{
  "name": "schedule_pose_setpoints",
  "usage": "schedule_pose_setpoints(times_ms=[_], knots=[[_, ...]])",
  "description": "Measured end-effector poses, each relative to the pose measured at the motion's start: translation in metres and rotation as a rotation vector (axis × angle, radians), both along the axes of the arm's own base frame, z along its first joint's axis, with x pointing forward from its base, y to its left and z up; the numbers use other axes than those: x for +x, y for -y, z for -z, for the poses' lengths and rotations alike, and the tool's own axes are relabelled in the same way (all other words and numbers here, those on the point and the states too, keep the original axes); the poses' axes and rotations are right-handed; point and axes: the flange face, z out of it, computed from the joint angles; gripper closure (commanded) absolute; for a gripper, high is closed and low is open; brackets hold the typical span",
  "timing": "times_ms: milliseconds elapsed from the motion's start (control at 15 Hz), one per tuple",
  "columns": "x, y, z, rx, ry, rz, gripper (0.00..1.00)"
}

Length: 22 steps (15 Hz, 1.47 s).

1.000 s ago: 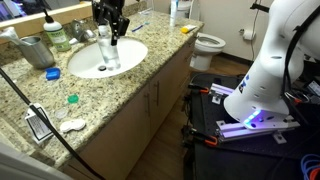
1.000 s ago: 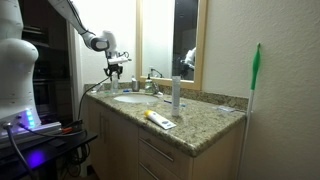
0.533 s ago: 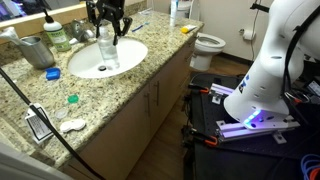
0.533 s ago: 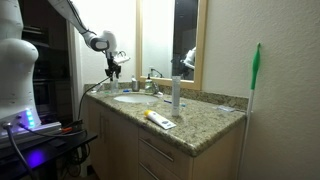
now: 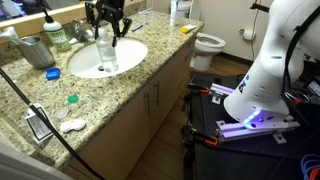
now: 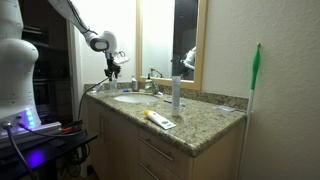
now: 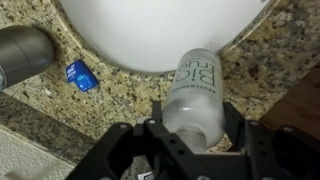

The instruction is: Move the clear bottle on the counter to the left

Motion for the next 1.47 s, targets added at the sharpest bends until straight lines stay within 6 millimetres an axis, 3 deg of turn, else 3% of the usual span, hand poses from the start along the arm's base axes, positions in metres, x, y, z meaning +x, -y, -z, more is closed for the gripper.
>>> schedule_pose_setpoints(times_ms=[267, 667, 733, 1467], knots=[[-0.001, -0.01, 0.003, 0.073, 0.022, -0.049, 0.65], [-0.006, -0.013, 0.009, 0.012, -0.013, -0.302, 0.65], [-0.007, -0.012, 0.009, -0.014, -0.014, -0.345, 0.4], [-0.006, -0.009, 0.008, -0.053, -0.012, -0.403, 0.4]])
